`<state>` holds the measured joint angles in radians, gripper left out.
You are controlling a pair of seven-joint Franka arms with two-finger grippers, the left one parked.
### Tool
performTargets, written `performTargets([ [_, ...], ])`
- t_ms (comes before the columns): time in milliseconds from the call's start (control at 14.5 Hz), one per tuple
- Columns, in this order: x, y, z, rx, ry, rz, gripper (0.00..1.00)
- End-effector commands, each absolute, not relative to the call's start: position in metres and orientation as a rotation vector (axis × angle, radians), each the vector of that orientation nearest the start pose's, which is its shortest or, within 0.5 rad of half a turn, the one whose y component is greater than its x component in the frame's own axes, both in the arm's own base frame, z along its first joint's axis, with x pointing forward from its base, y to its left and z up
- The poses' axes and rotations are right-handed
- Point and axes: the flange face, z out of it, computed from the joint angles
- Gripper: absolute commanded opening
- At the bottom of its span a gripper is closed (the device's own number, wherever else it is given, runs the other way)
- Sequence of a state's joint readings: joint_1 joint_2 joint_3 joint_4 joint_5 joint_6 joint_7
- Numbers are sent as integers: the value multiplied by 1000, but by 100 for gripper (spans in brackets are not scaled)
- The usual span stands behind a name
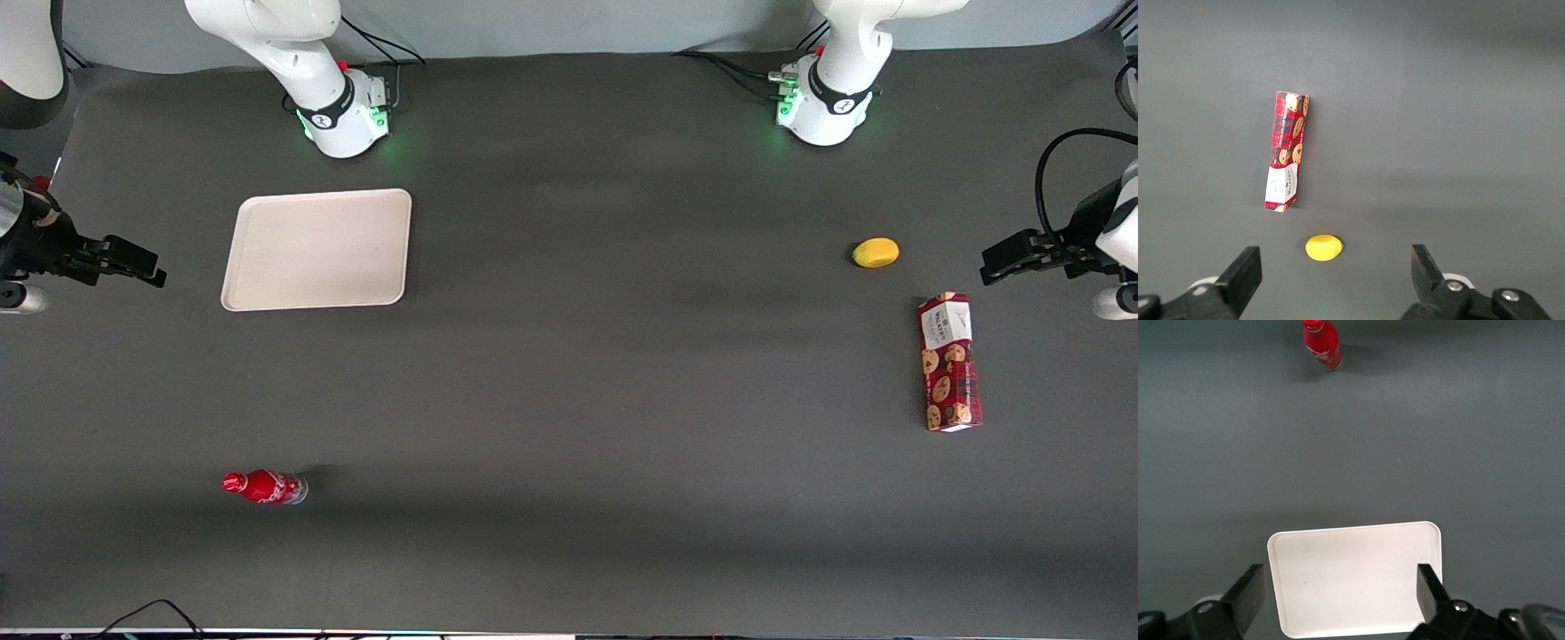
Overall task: Place coke bottle on tray
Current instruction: 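Start moving the right gripper out from its rest pose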
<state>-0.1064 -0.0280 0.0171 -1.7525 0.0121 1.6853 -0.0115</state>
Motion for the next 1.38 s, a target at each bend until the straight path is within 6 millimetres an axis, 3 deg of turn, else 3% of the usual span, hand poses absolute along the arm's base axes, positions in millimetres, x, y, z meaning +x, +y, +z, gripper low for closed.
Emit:
performTargets([
  [0, 551, -48, 568, -3107, 98, 73, 100],
  [415, 553, -46, 571, -3121, 82, 56, 100],
  [761, 579, -49, 566, -3138, 70, 41, 100],
  [1314, 644, -30, 464, -3162, -18, 0, 100],
])
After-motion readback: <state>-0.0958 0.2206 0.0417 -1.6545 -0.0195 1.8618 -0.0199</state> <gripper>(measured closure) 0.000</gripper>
